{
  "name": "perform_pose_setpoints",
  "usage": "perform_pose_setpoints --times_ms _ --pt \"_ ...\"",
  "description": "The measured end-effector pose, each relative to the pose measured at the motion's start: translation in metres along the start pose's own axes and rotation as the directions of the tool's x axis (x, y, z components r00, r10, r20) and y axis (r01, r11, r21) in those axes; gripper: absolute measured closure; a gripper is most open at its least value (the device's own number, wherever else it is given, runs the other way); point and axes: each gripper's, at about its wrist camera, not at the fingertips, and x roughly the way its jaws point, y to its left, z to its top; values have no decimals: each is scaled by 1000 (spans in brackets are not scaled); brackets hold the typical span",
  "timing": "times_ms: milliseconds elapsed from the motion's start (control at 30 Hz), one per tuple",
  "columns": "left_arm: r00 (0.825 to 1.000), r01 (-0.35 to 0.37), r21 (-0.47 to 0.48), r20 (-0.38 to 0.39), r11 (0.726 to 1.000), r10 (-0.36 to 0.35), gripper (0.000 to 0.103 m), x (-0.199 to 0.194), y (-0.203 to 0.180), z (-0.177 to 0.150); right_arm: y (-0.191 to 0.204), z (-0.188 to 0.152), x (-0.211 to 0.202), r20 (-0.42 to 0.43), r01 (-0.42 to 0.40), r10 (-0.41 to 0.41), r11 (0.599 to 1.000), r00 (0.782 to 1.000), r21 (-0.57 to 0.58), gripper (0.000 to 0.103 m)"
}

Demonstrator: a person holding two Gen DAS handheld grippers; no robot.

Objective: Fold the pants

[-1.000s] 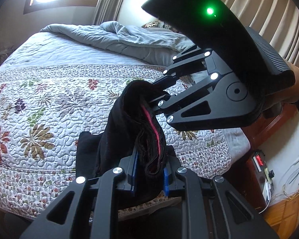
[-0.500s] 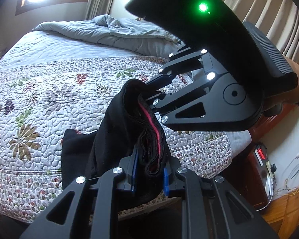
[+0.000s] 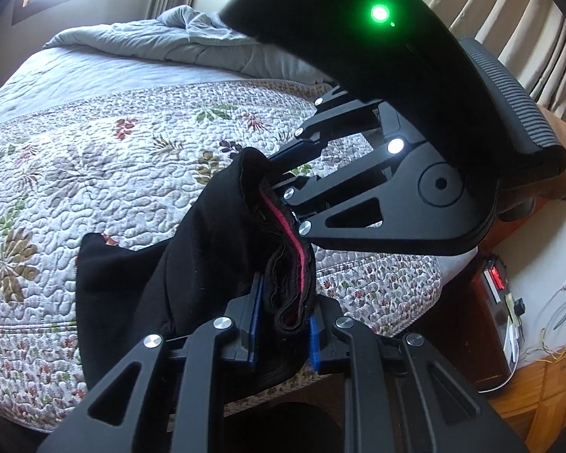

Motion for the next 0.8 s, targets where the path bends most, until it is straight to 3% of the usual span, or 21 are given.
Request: perform_pose_setpoints --times_ms 800 --pt "994 -1 35 -109 999 5 84 90 -27 -9 -23 -66 71 -31 -46 49 996 998 74 83"
